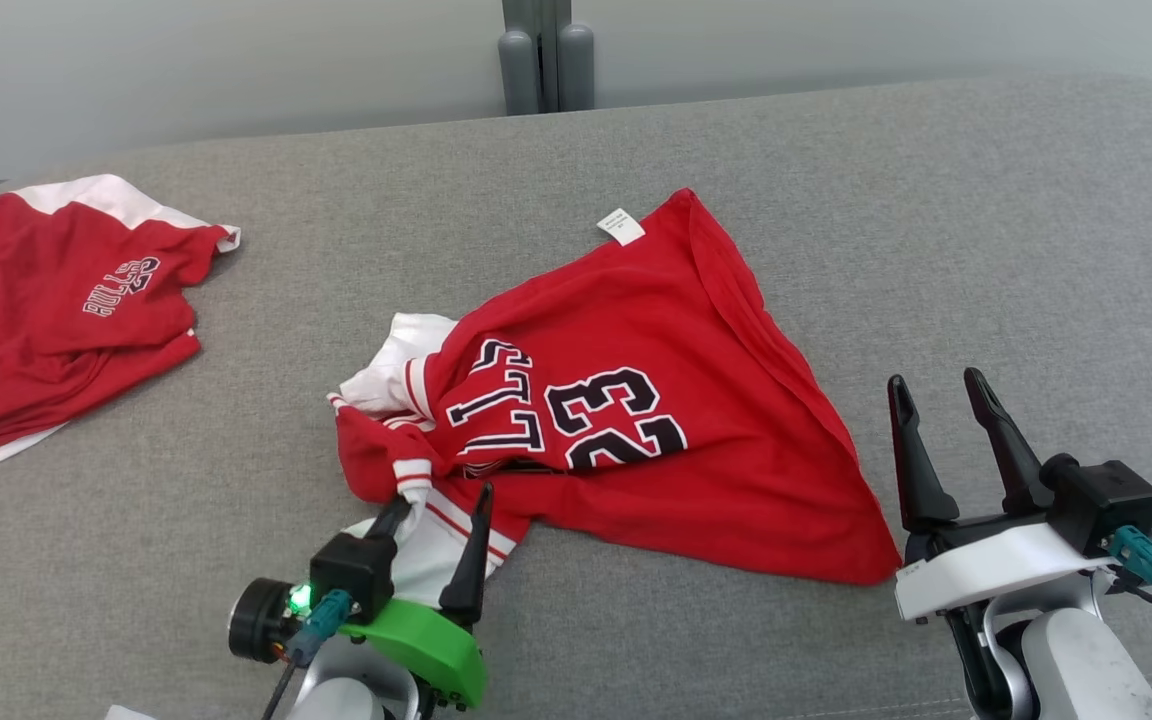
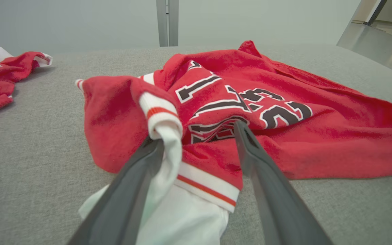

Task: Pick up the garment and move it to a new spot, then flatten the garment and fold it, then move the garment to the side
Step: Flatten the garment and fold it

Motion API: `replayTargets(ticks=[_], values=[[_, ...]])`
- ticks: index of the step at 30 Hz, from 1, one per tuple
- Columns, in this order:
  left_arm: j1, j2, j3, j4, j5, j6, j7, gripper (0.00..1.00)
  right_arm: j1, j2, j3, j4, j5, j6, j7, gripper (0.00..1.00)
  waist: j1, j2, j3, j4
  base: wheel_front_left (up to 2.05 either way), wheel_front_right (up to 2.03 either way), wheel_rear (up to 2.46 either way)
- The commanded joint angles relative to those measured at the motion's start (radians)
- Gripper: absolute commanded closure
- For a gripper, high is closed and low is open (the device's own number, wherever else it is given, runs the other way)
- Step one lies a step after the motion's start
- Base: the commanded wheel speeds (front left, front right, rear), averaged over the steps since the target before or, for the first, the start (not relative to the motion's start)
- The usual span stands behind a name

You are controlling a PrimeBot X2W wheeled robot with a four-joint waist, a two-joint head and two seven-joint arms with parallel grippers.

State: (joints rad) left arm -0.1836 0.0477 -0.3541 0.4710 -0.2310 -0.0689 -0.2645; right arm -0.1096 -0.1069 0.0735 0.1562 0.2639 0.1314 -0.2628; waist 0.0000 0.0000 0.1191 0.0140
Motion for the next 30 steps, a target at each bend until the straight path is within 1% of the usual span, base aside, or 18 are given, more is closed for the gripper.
replayTargets(ticks=[1,9,14,23,26,30], values=[[-0.007,0.008,0.021,-0.02,0.01,0.01,0.001,0.0,0.009,0.003,-0.002,0.0,0.007,-0.001,-0.003,0.0,0.0,0.0,-0.002,0.008,0.0,0.0,0.0],[0.055,0.055,0.179,-0.186,0.029,0.043,0.001,0.0,0.012,0.006,0.0,0.002,0.006,-0.001,-0.003,0.0,0.0,0.0,-0.002,0.02,0.0,0.0,0.0],[0.095,0.064,0.256,-0.191,0.029,0.044,0.001,0.0,0.017,0.002,-0.001,0.006,0.009,-0.001,-0.003,0.0,0.0,0.0,0.002,0.016,0.0,0.0,0.0],[0.136,0.045,0.296,-0.119,0.04,0.022,0.001,0.0,0.014,-0.007,-0.007,0.008,0.01,-0.001,-0.003,0.0,0.0,0.0,0.006,0.004,0.0,0.0,0.0],[0.139,0.035,0.313,-0.132,0.044,0.016,0.001,0.0,0.019,-0.008,-0.015,0.007,0.008,-0.001,-0.003,0.0,0.0,0.0,0.004,0.006,0.0,0.0,0.0],[0.147,0.021,0.343,-0.186,0.056,0.023,0.001,0.0,0.021,-0.005,-0.022,0.002,0.002,-0.001,-0.003,0.0,0.0,0.0,-0.005,0.01,0.0,0.0,0.0]])
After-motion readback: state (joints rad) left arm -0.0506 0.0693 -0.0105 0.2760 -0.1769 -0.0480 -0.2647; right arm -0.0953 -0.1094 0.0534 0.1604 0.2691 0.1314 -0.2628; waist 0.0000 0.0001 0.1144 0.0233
